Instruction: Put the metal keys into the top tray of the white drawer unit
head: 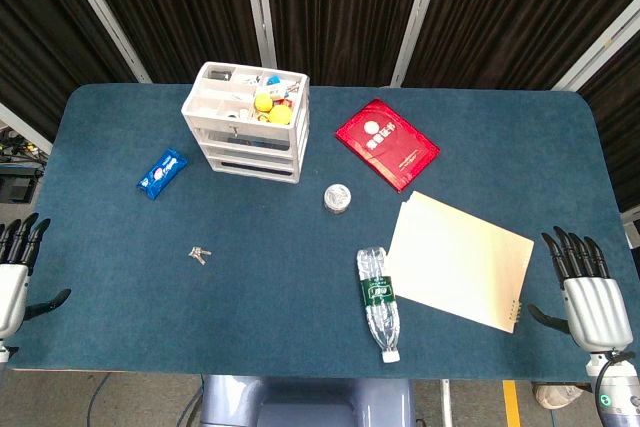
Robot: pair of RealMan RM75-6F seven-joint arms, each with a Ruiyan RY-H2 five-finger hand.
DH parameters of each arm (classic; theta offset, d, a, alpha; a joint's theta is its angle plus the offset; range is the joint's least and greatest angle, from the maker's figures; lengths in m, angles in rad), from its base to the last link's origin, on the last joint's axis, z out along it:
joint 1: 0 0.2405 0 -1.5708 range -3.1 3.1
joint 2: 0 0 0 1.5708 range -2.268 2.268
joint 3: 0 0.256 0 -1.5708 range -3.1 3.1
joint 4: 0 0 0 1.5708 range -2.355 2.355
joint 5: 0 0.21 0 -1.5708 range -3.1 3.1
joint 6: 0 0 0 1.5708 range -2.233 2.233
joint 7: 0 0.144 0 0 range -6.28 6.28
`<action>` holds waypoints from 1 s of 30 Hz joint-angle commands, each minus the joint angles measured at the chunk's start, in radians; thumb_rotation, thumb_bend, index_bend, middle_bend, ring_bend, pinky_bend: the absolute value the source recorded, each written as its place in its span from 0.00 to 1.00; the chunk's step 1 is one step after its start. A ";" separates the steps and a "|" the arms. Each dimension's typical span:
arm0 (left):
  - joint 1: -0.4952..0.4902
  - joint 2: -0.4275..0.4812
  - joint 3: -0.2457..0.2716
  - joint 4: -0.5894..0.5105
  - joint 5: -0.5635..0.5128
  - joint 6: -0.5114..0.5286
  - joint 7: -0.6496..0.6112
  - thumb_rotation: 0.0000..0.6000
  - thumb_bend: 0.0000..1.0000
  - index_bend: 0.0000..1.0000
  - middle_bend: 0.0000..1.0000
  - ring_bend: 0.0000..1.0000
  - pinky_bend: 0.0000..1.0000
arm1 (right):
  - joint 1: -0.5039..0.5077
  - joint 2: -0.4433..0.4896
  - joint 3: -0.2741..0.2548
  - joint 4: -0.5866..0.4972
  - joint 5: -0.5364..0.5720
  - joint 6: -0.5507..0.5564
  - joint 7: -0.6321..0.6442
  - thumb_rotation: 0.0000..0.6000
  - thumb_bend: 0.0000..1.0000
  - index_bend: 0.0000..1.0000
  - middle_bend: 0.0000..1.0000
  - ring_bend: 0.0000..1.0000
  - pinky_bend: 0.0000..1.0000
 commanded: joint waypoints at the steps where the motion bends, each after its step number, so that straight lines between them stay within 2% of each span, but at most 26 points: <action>1: 0.000 0.002 0.000 -0.004 -0.003 -0.003 -0.001 1.00 0.00 0.00 0.00 0.00 0.00 | 0.000 0.001 -0.001 -0.002 0.003 -0.002 -0.004 1.00 0.00 0.00 0.00 0.00 0.00; 30: 0.000 0.005 0.003 -0.045 -0.035 -0.030 0.013 1.00 0.00 0.00 0.00 0.00 0.00 | -0.003 0.001 -0.005 -0.001 -0.003 -0.001 0.014 1.00 0.00 0.00 0.00 0.00 0.00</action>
